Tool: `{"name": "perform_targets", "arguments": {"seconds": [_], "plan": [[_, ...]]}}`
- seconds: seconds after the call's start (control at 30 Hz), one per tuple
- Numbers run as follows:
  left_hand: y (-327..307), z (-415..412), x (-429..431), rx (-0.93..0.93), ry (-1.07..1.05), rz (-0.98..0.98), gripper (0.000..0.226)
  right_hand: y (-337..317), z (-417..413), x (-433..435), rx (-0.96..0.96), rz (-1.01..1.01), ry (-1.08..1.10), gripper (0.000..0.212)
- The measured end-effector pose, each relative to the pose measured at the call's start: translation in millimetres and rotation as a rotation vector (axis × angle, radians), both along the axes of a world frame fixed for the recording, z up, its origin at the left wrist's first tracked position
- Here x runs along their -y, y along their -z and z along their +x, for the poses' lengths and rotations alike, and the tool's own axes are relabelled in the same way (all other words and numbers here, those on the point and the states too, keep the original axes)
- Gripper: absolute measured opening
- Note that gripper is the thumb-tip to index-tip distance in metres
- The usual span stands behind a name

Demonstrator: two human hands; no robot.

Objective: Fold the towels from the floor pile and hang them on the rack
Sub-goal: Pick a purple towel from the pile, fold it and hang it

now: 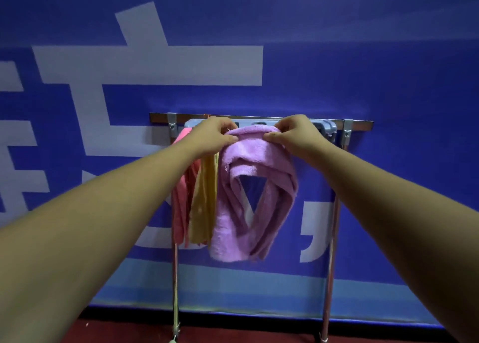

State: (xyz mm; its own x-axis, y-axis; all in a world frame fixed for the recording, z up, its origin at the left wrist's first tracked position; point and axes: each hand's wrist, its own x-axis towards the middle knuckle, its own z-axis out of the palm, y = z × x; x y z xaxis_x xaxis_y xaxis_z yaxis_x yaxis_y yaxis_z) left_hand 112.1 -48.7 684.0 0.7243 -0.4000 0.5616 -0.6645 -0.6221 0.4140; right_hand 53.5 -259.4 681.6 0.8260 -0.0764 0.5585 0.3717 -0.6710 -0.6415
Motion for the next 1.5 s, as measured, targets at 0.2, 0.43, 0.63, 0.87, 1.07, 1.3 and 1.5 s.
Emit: {"name": "perform_targets", "arguments": {"seconds": [0.2,0.43,0.63,0.87,1.07,1.3,1.5], "plan": [[-8.2,47.4,5.6,0.025,-0.180,0.022,0.019,-9.0,61.8,-12.1,0.031,-0.167,0.192,0.026],[-5.7,88.1,26.6,0.083,-0.353,0.050,0.017,-8.9,111.7,-17.9,0.012,-0.214,0.337,0.013],[9.9,111.4,40.9,0.146,-0.432,0.181,0.013,5.9,134.8,-17.7,0.121,-0.380,0.455,0.008],[29.3,88.5,30.3,0.502,-0.257,0.155,0.017,32.7,114.7,-5.7,0.456,-0.541,0.494,0.016],[45.0,75.1,27.2,0.212,-0.106,0.016,0.038,64.1,104.8,-12.8,0.070,-0.056,0.143,0.023],[50.2,68.1,47.3,0.053,-0.154,-0.135,0.017,69.2,120.3,-16.2,-0.027,0.194,0.063,0.020],[71.1,67.4,37.1,0.024,-0.124,-0.221,0.012,82.4,115.3,1.3,0.015,0.079,0.207,0.021]]}}
